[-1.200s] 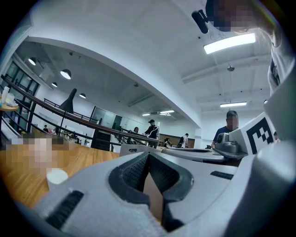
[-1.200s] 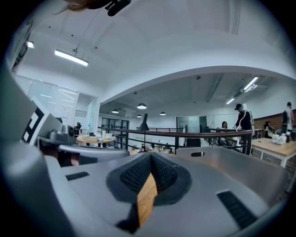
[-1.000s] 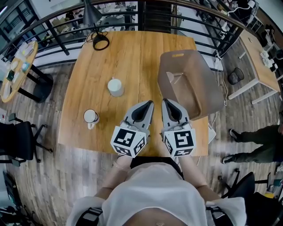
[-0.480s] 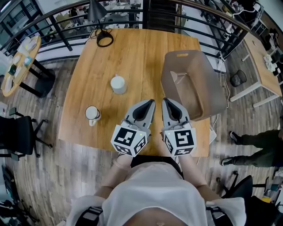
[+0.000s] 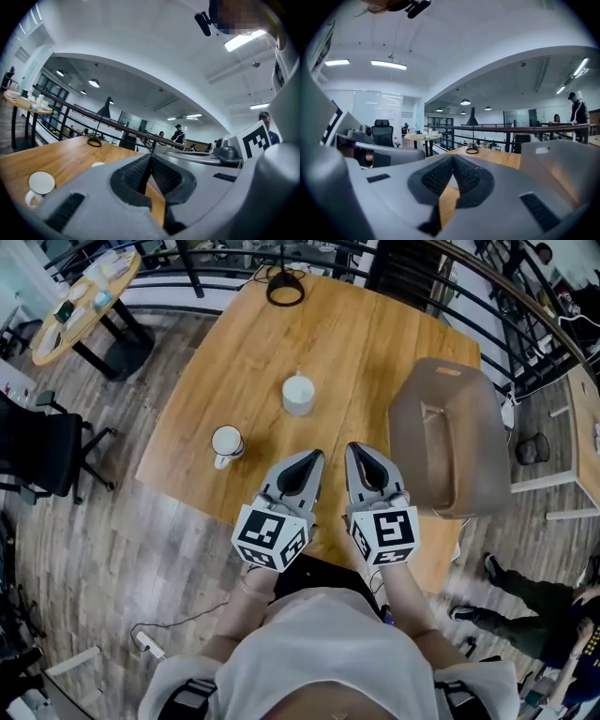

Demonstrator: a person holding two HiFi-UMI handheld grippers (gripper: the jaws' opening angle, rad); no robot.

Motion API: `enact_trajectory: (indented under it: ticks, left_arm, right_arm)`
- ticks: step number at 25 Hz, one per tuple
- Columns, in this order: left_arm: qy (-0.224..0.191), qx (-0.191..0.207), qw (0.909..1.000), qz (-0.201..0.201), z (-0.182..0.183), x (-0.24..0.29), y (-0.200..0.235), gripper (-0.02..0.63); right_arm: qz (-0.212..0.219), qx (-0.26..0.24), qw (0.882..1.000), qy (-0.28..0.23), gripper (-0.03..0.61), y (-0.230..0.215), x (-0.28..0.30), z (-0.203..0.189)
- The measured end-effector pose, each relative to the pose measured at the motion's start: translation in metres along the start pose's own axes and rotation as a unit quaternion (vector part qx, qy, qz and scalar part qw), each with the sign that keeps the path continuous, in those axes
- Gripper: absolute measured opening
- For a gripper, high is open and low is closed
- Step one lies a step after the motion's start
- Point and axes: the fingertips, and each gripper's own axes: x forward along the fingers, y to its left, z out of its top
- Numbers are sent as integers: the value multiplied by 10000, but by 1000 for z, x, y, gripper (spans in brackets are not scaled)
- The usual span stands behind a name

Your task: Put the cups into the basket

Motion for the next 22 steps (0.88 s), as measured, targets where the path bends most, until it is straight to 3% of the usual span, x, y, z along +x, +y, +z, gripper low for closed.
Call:
enact_trajectory:
  ticks: [5,10,12,19,22]
  left_arm:
    - [-36,-217,9966,793,-9,-39,47,6]
    - [-51,-235,9937,1096,-13,-63,78,6]
    - [-73,-282,9916,1263,-16,-73,85,6]
    - [-72,-316,9850,1696,-30,-98,114,6]
    - [-89,-327,9801,1956,-36,-110,130,6]
  right_arm:
    - [753,-145,9963,398,12,45,34,-19]
    - [1375,-221,9883,622,25,86,60,-32]
    - [1779,-134,9813,721,108,103,68,-37]
    - [2373,-250,9658,1014,187,138,103,-55]
    - [2582,-324,9586,1155,252,151,114,-65]
